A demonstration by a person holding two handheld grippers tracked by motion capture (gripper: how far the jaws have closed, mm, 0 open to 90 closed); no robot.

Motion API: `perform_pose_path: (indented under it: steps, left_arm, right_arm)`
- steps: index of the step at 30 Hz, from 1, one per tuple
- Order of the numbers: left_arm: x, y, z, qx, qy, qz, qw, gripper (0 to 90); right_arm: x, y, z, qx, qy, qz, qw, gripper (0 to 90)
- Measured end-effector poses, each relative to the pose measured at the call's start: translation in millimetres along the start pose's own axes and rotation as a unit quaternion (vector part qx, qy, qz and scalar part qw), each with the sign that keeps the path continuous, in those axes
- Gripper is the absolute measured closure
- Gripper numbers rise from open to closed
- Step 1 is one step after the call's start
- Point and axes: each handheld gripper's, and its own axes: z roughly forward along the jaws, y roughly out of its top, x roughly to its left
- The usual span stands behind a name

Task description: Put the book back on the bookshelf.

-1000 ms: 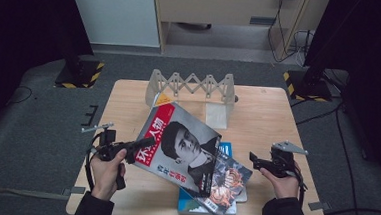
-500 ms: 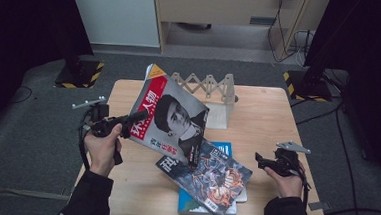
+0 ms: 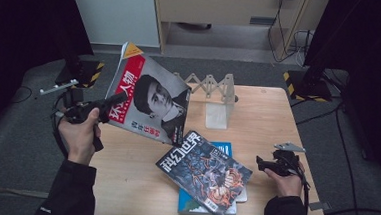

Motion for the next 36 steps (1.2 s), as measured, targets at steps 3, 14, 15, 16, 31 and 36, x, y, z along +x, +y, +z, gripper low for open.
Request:
perform_pose_path:
  steps: [3, 14, 15, 16, 31, 36]
  left_arm:
    - [1.5, 8.3, -5.8, -0.008, 0.010, 0.003, 0.9999, 85.7]
    - [6.5, 32.2, -11.0, -0.014, 0.059, 0.031, 0.9977, 85.7]
    - [7.6, 33.4, -10.1, -0.014, 0.063, 0.032, 0.9974, 85.8]
    - [9.0, 34.4, -9.2, -0.014, 0.068, 0.033, 0.9971, 85.7]
    - [37.1, 35.2, 27.7, 0.009, 0.146, 0.039, 0.9885, 85.8]
    - [45.9, 29.2, 40.2, 0.016, 0.149, 0.032, 0.9882, 85.8]
  right_arm:
    - [0.6, -0.7, 1.2, 0.005, 0.002, 0.000, 1.0000, 7.3]
    - [0.2, -3.4, 5.2, 0.016, 0.000, -0.013, 0.9998, 7.1]
    - [0.4, -3.5, 5.5, 0.015, 0.000, -0.011, 0.9998, 7.1]
    - [0.4, -3.6, 5.6, 0.016, 0.000, -0.011, 0.9998, 7.1]
    - [0.2, -4.0, 6.9, 0.022, 0.005, -0.012, 0.9997, 7.3]
    - [0.0, -4.0, 6.7, 0.020, 0.005, -0.009, 0.9997, 7.4]
